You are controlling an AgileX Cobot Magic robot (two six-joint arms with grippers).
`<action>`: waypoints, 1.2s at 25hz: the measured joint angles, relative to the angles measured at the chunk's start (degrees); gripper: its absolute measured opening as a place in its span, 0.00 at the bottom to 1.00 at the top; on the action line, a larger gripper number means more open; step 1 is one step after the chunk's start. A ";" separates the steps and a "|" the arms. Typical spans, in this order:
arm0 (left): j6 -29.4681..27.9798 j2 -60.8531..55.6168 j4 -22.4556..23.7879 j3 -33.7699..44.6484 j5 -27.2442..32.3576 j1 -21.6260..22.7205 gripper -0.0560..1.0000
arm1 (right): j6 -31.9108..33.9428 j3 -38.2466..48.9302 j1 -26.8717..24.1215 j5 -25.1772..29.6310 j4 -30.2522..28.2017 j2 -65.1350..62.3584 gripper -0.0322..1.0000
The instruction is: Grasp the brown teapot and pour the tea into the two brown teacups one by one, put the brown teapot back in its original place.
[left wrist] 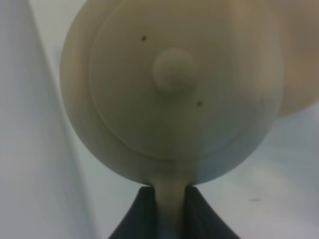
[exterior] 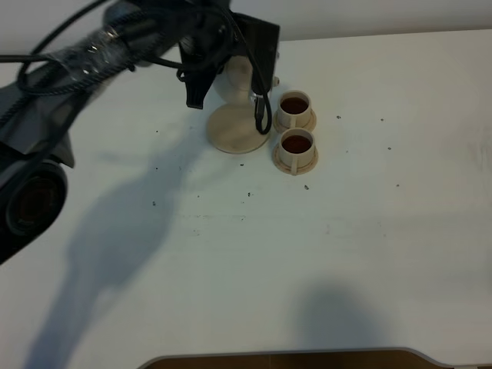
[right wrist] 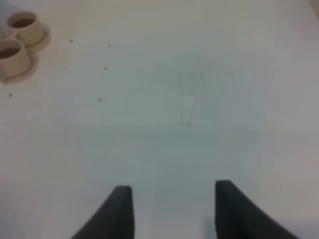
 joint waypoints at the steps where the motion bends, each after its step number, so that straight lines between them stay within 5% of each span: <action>1: -1.74 -0.18 -1.82 0.00 1.55 0.40 0.15 | 0.00 0.00 0.00 0.00 0.00 0.00 0.42; 11: -15.61 0.04 -20.11 0.00 8.11 4.00 0.15 | 0.00 0.00 0.00 0.00 0.00 0.00 0.42; 17: -21.59 3.30 -21.18 0.00 6.64 4.07 0.15 | 0.00 0.00 0.00 0.00 0.00 0.00 0.42; 26: -23.32 3.11 -22.66 0.00 5.55 4.07 0.15 | 0.00 0.00 0.00 0.00 0.00 0.00 0.42; 30: -31.87 1.14 -21.18 0.00 5.61 4.09 0.15 | 0.00 0.00 0.00 0.00 0.00 0.00 0.42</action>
